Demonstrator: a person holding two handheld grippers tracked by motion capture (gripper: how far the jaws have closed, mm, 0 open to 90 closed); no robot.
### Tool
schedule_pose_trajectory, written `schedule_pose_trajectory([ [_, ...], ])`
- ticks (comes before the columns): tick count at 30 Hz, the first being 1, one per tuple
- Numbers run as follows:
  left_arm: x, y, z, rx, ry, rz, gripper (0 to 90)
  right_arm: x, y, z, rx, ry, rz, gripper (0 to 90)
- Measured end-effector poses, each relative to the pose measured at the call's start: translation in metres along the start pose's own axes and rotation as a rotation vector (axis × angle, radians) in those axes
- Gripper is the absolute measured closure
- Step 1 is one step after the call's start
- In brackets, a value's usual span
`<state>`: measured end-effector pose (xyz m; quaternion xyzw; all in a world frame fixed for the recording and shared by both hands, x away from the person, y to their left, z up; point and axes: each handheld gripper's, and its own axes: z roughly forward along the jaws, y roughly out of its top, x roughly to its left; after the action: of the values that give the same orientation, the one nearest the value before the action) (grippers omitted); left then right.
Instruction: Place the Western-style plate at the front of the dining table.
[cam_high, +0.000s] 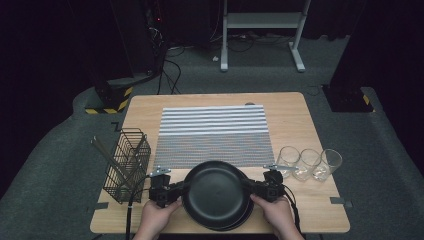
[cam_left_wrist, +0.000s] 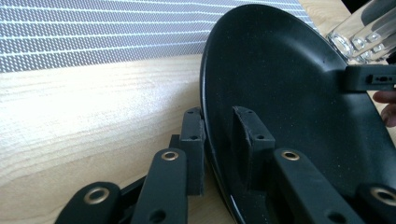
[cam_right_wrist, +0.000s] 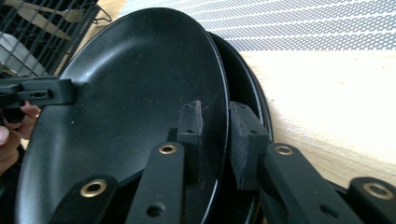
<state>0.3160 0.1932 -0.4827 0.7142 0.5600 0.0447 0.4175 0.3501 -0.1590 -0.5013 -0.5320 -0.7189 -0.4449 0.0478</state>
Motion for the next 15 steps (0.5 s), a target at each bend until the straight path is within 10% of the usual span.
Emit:
schedule_pose_trajectory([
  [15,0.0055,0.0032,-0.0032,0.002,0.003,0.003,76.1,0.0066,0.0019,0.0026,0.076,0.047,0.003,55.4],
])
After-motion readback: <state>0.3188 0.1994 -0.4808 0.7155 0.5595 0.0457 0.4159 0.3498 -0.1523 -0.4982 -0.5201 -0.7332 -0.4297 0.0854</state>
